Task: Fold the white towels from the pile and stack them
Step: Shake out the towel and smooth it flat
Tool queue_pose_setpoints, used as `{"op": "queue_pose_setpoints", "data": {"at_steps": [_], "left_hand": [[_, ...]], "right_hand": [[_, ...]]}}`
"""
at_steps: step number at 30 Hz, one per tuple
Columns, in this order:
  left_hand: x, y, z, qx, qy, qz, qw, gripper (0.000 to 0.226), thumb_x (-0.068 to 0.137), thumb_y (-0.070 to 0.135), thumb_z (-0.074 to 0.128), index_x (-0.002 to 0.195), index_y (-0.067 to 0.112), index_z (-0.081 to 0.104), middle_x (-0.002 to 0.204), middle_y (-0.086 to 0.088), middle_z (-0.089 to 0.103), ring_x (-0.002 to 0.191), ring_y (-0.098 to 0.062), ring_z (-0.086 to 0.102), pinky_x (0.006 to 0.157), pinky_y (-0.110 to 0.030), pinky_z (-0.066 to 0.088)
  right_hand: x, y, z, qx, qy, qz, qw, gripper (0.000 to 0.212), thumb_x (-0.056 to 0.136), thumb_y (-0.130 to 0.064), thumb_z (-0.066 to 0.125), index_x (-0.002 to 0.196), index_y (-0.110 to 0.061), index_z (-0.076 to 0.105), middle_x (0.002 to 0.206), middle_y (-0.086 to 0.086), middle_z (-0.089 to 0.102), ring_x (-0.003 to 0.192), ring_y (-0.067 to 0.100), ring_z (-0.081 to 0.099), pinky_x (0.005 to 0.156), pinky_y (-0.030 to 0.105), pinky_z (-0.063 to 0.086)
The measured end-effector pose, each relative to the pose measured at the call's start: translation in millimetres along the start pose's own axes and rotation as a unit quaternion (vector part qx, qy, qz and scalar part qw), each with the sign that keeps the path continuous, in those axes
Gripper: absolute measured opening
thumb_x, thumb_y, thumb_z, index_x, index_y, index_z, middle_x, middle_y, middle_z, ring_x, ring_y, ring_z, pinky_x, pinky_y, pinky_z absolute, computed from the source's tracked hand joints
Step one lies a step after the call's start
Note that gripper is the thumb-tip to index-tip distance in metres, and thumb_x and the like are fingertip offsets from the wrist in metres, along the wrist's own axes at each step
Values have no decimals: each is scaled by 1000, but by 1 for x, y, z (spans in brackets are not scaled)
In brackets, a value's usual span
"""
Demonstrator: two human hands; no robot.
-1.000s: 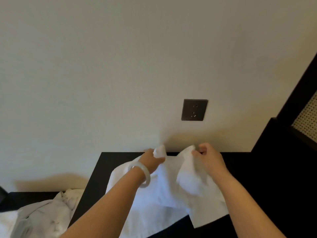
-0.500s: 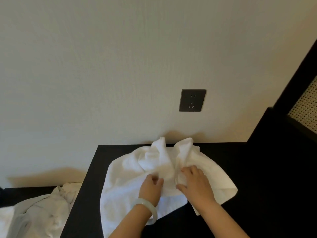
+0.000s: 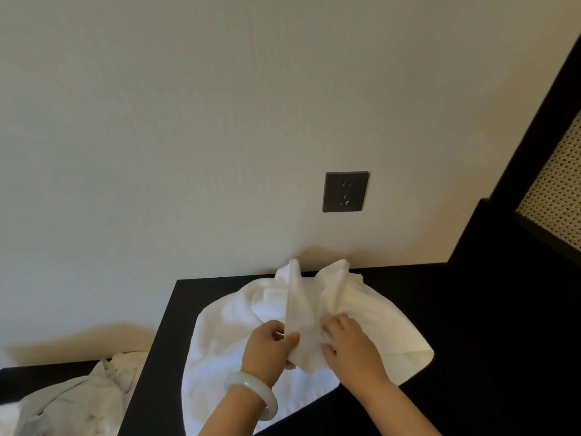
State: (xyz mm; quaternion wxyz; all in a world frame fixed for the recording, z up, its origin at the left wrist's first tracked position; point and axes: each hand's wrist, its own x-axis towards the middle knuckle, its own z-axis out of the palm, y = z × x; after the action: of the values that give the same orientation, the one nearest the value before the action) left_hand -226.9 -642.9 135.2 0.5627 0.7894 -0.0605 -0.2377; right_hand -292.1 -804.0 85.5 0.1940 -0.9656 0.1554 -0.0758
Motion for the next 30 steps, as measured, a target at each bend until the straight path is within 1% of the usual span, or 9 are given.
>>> {"op": "queue_pose_setpoints", "data": {"at_steps": [1, 4, 7, 13, 17, 20, 25, 28, 30], "left_hand": [[-2, -1, -1, 0, 3, 0, 1000, 13, 91, 12, 64, 83, 2, 62, 67, -5, 67, 52, -14, 62, 60, -28, 56], [-7, -3, -6, -3, 11, 3, 1000, 14, 91, 13, 64, 84, 1, 63, 69, -7, 69, 51, -15, 63, 66, -35, 59], [-13, 8, -3, -73, -18, -10, 997, 16, 91, 9, 66, 80, -1, 61, 66, -7, 69, 59, -22, 69, 69, -41, 61], [-37, 31, 28, -224, -143, -34, 963, 17, 94, 3, 61, 98, -13, 67, 87, -24, 73, 83, -34, 73, 72, -35, 60], [-43, 34, 39, -245, -167, -58, 953, 21, 97, 3, 55, 97, -13, 68, 92, -27, 72, 88, -37, 72, 76, -36, 59], [-46, 33, 50, -244, -185, -80, 949, 24, 99, 4, 51, 100, -14, 66, 90, -26, 72, 83, -35, 72, 73, -34, 59], [-21, 37, 58, -55, -101, -75, 991, 7, 92, 7, 54, 97, 3, 53, 82, -13, 63, 61, -22, 62, 55, -31, 54], [9, 45, 48, 123, -37, 4, 992, 30, 88, 3, 51, 116, 2, 40, 88, -5, 57, 67, -18, 57, 50, -28, 47], [28, 47, 37, 244, 12, 53, 968, 49, 86, -4, 47, 131, -3, 30, 92, -6, 54, 75, -23, 52, 60, -29, 41]], "right_hand": [[0, -4, -4, 33, 16, 25, 999, 9, 98, -31, 52, 102, -23, 55, 104, -11, 53, 90, 7, 53, 81, 25, 51], [-7, -12, -23, 134, 54, 92, 985, 19, 98, -22, 54, 79, -17, 55, 80, -3, 58, 74, 12, 59, 73, 31, 55], [-20, -28, -55, 152, 89, 29, 984, 23, 95, -22, 57, 73, -24, 51, 76, -7, 54, 71, 10, 55, 66, 25, 51], [-51, -37, -92, 173, 57, 3, 983, 18, 95, -24, 61, 78, -27, 58, 81, -10, 60, 81, 6, 60, 73, 24, 53], [-71, -23, -104, 208, 12, 11, 978, 15, 85, -35, 73, 89, -39, 59, 97, -25, 57, 96, -6, 54, 78, 8, 45], [-80, -13, -98, 152, 24, 9, 988, 22, 86, -28, 73, 92, -39, 55, 96, -22, 54, 102, -7, 48, 80, 9, 42], [-92, 8, -105, 113, 39, -8, 993, 23, 86, -21, 74, 86, -39, 61, 93, -25, 56, 100, -7, 53, 82, 5, 40], [-96, 20, -119, 108, 57, 7, 992, 28, 82, -23, 74, 84, -48, 62, 94, -25, 57, 99, -7, 55, 73, 7, 45], [-95, 30, -126, 106, 111, 61, 986, 32, 83, -23, 72, 83, -52, 58, 85, -26, 58, 95, -13, 55, 63, 8, 43]]}}
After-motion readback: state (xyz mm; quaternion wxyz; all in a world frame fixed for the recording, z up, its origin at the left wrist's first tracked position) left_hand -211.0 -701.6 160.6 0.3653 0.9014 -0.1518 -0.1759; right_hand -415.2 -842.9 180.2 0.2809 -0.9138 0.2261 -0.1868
